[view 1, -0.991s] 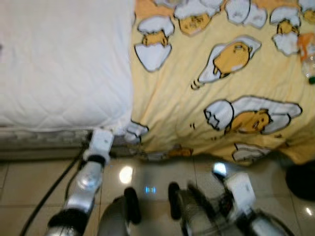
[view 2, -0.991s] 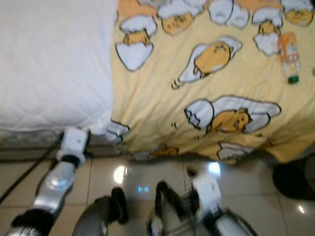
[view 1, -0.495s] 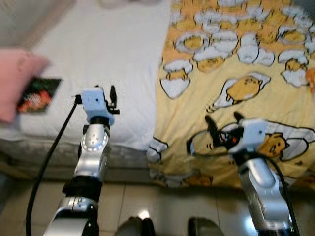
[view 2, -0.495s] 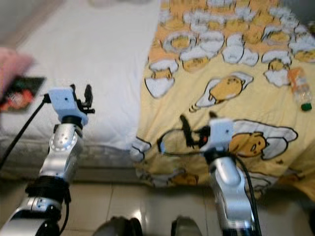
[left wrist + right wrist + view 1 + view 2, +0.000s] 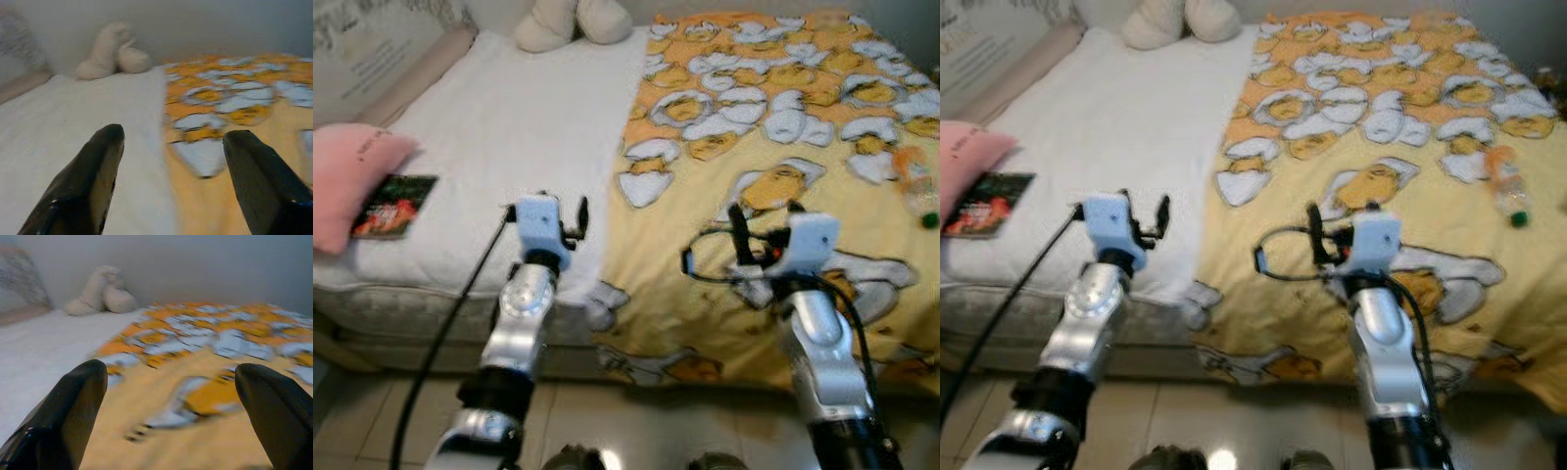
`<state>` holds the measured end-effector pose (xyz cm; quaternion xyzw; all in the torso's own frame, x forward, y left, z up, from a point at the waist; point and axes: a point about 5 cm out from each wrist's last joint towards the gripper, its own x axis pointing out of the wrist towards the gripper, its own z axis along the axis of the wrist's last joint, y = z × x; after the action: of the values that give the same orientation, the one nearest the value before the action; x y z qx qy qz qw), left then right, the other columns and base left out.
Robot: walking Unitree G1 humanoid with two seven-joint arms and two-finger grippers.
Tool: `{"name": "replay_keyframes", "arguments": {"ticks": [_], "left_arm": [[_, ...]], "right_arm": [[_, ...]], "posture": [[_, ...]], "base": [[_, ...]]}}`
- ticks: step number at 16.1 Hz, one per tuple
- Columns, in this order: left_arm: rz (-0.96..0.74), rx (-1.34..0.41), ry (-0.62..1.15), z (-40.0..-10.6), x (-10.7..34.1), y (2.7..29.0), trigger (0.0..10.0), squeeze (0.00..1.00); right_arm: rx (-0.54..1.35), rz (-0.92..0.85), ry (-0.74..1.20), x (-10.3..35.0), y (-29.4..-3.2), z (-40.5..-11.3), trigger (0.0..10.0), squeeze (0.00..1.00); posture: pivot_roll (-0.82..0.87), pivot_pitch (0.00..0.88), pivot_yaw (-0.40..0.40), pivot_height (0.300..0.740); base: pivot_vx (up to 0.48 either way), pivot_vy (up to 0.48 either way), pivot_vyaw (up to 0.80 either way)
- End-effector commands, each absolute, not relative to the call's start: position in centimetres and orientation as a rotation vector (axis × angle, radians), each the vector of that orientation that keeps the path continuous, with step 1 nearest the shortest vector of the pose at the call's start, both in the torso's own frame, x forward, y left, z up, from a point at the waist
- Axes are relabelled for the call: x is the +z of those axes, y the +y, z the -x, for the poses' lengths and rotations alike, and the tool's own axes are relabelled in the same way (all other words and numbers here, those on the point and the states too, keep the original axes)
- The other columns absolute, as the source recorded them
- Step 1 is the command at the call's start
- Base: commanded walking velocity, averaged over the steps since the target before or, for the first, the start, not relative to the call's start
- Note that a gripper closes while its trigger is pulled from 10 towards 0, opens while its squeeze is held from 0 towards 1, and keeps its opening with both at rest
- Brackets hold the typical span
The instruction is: Clean up the room
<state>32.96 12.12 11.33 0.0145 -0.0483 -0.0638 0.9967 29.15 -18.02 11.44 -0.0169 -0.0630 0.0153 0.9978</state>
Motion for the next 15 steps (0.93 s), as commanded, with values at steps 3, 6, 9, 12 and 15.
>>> {"name": "replay_keyframes", "arguments": {"ticks": [3,6,9,12,15], "left_arm": [[-0.024,-0.084,-0.023,-32.3,9.7,12.5,10.0,0.0],[-0.049,-0.074,-0.03,-32.8,9.9,12.3,10.0,0.61],[-0.051,-0.057,-0.028,-33.3,10.0,12.4,10.0,1.0],[-0.047,-0.055,-0.021,-33.4,9.9,12.2,10.0,1.0],[-0.048,-0.052,-0.016,-33.6,9.8,12.1,10.0,1.0]], "right_arm": [[0.049,0.036,-0.092,10.5,-18.0,-28.8,10.0,1.0],[0.087,0.05,-0.097,10.3,-17.6,-28.9,10.0,1.0],[0.135,0.098,-0.099,10.4,-16.7,-29.2,10.0,0.0],[0.147,0.129,-0.104,10.4,-16.4,-29.1,10.0,0.0],[0.155,0.121,-0.098,10.2,-16.4,-29.0,10.0,0.0]], "posture": [[-0.24,0.0,0.096,0.74],[-0.24,0.0,0.091,0.74],[-0.25,0.0,0.099,0.74],[-0.26,0.0,0.098,0.74],[-0.26,0.0,0.092,0.74]], "base": [[0.0,-0.428,0.0],[0.0,-0.426,0.0],[0.265,-0.399,0.0],[0.284,-0.384,0.0],[0.282,-0.385,0.0]]}}
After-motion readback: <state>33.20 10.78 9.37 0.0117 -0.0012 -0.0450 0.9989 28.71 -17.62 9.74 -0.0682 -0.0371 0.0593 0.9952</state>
